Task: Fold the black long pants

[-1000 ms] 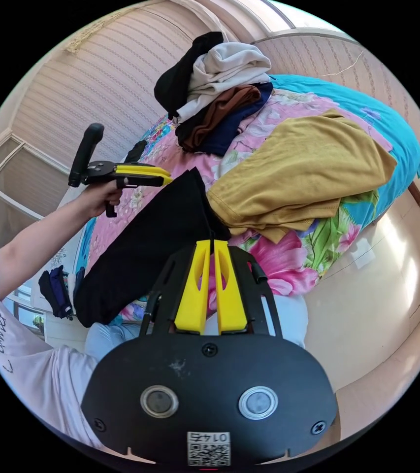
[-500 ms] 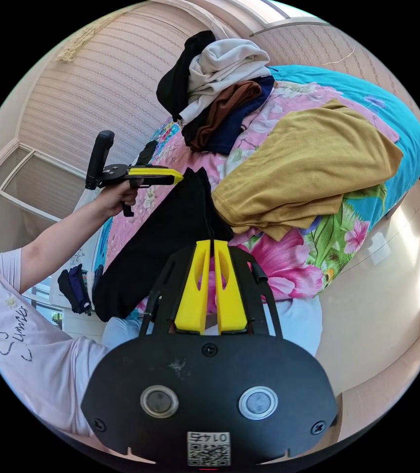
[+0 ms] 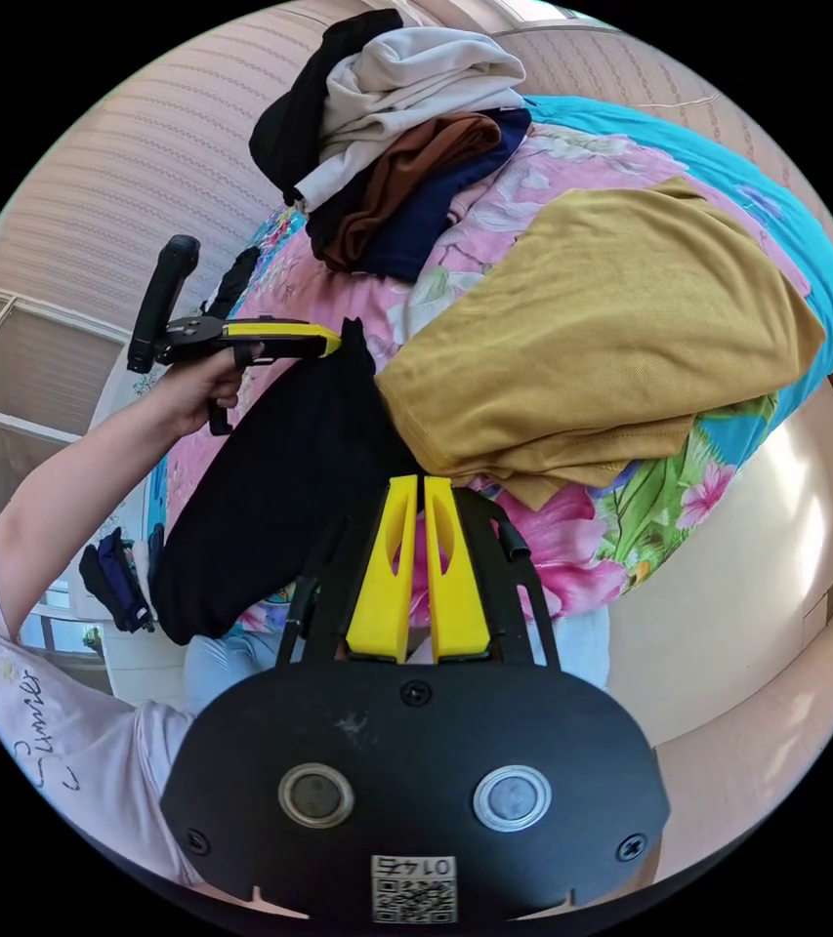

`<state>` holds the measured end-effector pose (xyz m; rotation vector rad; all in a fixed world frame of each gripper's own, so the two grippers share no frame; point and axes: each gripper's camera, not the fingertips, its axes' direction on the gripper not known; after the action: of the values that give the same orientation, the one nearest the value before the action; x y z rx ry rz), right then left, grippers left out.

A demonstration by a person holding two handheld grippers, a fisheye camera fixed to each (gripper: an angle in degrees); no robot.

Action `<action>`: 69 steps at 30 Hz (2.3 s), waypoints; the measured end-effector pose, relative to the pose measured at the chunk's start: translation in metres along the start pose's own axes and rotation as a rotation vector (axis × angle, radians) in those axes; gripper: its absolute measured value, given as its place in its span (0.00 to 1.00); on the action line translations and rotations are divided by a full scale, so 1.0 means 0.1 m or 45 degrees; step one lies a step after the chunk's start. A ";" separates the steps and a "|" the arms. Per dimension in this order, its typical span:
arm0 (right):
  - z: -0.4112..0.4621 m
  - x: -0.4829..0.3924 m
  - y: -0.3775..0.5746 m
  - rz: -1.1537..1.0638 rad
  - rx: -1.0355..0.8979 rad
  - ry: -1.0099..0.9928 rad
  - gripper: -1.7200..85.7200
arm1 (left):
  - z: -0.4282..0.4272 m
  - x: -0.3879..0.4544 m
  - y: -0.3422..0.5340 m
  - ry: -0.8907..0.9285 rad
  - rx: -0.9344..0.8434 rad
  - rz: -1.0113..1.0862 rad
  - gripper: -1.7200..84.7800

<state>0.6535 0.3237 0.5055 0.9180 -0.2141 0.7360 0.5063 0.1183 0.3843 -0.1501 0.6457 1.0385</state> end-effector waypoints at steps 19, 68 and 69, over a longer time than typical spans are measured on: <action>-0.55 -1.15 0.02 -0.064 0.089 0.158 0.02 | -2.53 -0.54 4.49 0.031 0.528 -0.521 0.01; 2.28 -6.19 -1.12 -1.250 -0.492 0.072 0.02 | -1.29 0.45 5.19 -0.152 0.200 -0.541 0.01; 2.13 -6.03 -1.13 -1.202 -0.438 0.028 0.02 | -1.33 0.46 5.20 -0.145 0.221 -0.545 0.01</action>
<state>0.3101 -0.1800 0.2806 0.5776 0.1196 -0.1670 0.0296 0.3663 0.3446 -0.0722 0.5659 0.5716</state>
